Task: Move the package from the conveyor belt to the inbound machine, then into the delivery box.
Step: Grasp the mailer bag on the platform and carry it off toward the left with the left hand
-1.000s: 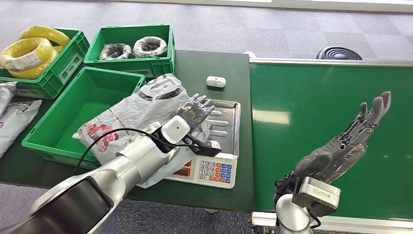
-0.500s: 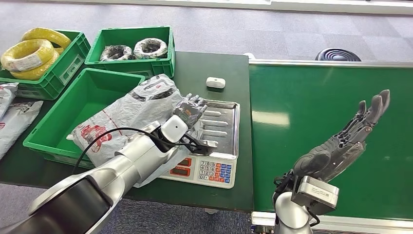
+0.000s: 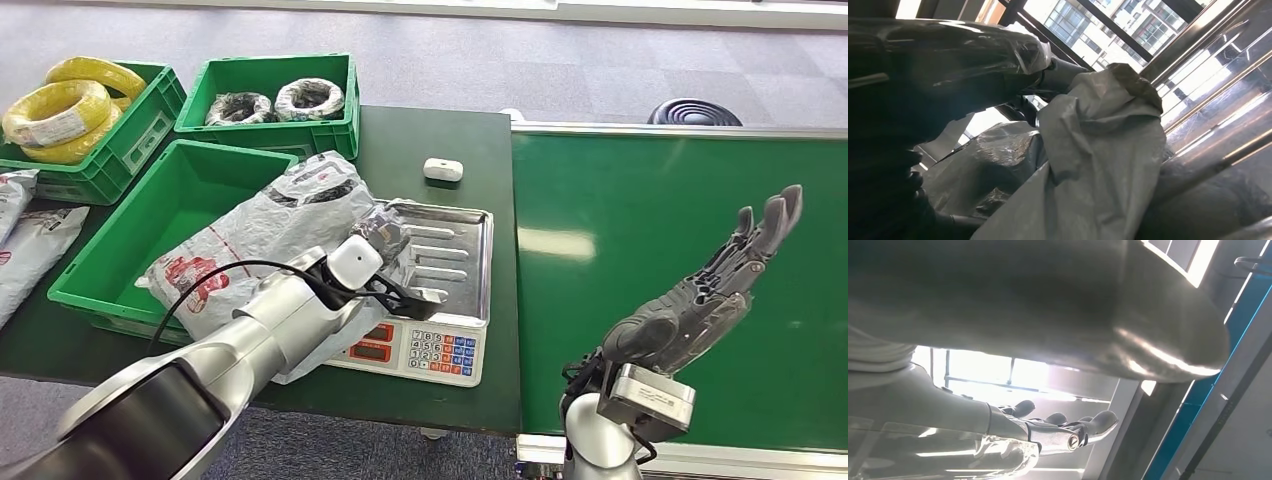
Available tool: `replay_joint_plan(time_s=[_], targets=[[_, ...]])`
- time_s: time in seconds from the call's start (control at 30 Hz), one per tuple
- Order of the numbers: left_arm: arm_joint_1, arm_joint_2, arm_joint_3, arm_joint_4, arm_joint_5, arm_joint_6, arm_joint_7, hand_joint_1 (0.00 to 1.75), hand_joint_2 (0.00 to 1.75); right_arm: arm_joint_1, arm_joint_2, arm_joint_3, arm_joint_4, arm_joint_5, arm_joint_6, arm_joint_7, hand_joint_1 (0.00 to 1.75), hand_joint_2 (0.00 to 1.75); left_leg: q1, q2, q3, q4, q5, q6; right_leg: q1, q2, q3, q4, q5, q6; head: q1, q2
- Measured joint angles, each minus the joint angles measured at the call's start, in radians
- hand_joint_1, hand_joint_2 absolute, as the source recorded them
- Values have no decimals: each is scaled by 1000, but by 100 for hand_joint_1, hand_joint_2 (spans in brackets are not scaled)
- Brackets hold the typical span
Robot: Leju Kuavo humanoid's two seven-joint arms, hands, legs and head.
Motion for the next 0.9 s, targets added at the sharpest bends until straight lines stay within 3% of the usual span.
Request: replay_joint_plan(time_s=[0.33, 0.8, 0.9], targets=[[2, -3, 12, 3, 6, 1, -24, 160, 175, 0, 0, -8, 0, 1, 0, -1, 0, 0, 0, -1, 0, 0, 0, 0, 0, 0, 0, 0, 0, 0, 0, 0], [3, -8, 17, 8, 10, 6, -38, 158, 175, 0, 0, -13, -1, 1, 0, -1, 0, 0, 0, -1, -1, 0, 0, 0, 0, -1, 0, 0, 0, 0, 0, 0], [2, -8, 17, 8, 12, 11, -40, 151, 175, 0, 0, -13, -1, -1, 0, -1, 0, 0, 0, -1, -1, 0, 0, 0, 0, -1, 0, 0, 0, 0, 0, 0]])
